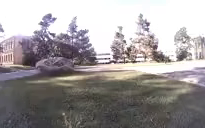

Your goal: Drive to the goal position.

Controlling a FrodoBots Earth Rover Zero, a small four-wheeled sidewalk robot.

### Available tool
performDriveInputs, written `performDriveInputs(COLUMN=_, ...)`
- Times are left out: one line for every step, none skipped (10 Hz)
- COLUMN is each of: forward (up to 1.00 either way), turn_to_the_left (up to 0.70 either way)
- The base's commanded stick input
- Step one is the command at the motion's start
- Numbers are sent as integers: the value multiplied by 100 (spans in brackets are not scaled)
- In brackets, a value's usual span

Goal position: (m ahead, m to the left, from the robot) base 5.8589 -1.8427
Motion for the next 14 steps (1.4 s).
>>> performDriveInputs(forward=0, turn_to_the_left=0)
performDriveInputs(forward=0, turn_to_the_left=0)
performDriveInputs(forward=0, turn_to_the_left=0)
performDriveInputs(forward=0, turn_to_the_left=0)
performDriveInputs(forward=26, turn_to_the_left=0)
performDriveInputs(forward=45, turn_to_the_left=0)
performDriveInputs(forward=45, turn_to_the_left=0)
performDriveInputs(forward=45, turn_to_the_left=0)
performDriveInputs(forward=45, turn_to_the_left=0)
performDriveInputs(forward=45, turn_to_the_left=0)
performDriveInputs(forward=45, turn_to_the_left=0)
performDriveInputs(forward=45, turn_to_the_left=-22)
performDriveInputs(forward=45, turn_to_the_left=-27)
performDriveInputs(forward=45, turn_to_the_left=-27)
